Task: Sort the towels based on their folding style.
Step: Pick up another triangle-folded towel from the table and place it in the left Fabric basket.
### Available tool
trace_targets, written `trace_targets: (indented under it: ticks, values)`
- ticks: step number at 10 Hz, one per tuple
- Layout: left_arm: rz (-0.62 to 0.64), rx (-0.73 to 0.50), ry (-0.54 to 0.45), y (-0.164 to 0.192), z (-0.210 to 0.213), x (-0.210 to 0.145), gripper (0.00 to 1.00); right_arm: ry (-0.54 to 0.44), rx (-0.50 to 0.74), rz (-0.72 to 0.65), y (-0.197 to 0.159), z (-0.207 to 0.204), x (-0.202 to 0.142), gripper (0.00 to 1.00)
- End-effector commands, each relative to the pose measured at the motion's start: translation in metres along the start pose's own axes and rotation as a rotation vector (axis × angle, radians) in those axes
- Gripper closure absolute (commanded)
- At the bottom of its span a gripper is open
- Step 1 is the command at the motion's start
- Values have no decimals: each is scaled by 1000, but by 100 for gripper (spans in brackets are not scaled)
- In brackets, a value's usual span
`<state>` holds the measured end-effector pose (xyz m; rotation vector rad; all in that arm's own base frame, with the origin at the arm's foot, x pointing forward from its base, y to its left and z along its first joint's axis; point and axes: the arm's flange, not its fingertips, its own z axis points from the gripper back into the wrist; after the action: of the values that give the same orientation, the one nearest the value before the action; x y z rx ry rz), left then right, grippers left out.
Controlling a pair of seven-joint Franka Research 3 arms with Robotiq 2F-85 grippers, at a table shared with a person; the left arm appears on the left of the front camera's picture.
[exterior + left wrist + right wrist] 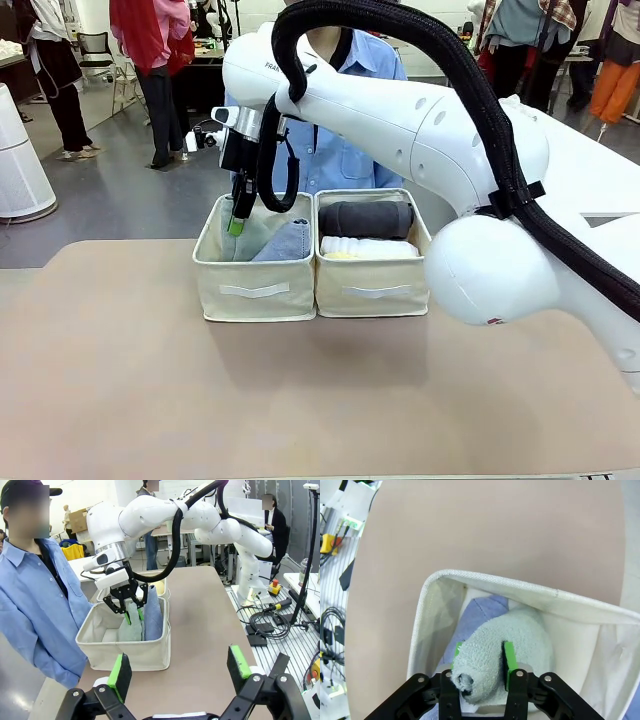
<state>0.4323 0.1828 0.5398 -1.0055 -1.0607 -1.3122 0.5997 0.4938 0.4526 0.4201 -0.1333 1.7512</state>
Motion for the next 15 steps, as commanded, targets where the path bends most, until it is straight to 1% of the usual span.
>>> trace_targets:
  ticks: [1, 2, 3, 4, 5, 6, 9, 12, 15]
  values:
    - [0, 2, -4, -2, 2, 2, 0, 23, 4, 21, -50, 12, 29, 48]
    - [0, 2, -4, -2, 2, 2, 0, 22, 2, 23, -49, 12, 29, 22]
    - [0, 2, -4, -2, 2, 2, 0, 20, 0, 23, -49, 13, 28, 29]
    - [0, 2, -4, -2, 2, 2, 0, 18, -3, 24, -49, 14, 28, 3]
    - [0, 2, -4, -2, 2, 2, 0, 16, -7, 25, -49, 16, 28, 9]
    - [0, 2, -4, -2, 2, 2, 0, 16, -12, 26, -48, 18, 27, 0]
    - [0, 2, -4, -2, 2, 2, 0, 24, -62, 14, -46, 29, 24, 0]
    - [0, 2, -4, -2, 2, 2, 0, 26, -119, -28, -31, 55, 11, 0]
    - [0, 2, -4, -2, 2, 2, 0, 16, -142, -43, -16, 67, 0, 0]
